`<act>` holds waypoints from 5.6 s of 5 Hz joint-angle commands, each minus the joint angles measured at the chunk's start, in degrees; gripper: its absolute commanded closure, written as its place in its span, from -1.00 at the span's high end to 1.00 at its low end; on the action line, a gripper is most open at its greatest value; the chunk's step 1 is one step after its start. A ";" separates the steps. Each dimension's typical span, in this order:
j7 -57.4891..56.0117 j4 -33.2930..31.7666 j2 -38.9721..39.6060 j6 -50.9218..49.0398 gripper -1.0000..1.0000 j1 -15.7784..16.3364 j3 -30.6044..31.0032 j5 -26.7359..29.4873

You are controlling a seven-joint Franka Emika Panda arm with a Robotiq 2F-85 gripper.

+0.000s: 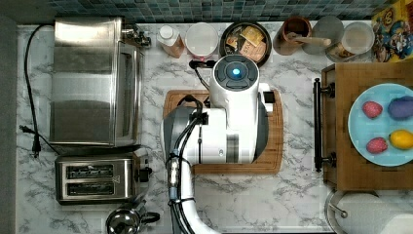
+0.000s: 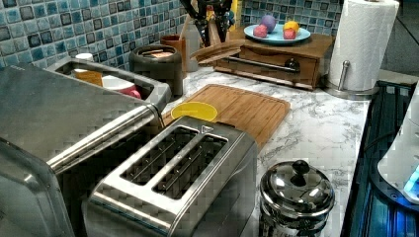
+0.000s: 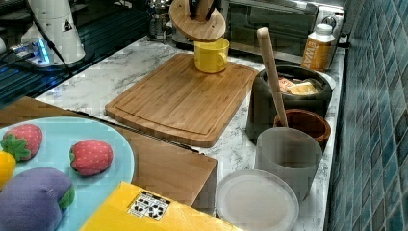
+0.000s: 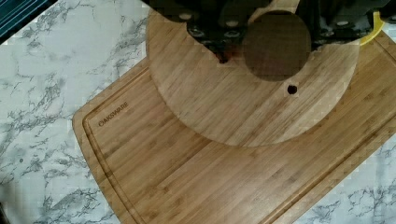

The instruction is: Place the lid on the board.

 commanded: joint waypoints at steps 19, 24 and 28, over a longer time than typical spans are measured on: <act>15.27 -16.39 1.59 26.45 1.00 0.34 -8.19 -10.14; 15.39 -16.40 1.58 26.43 1.00 -0.94 -6.90 -10.30; 15.36 -16.39 1.59 26.43 1.00 -0.67 -7.17 -10.27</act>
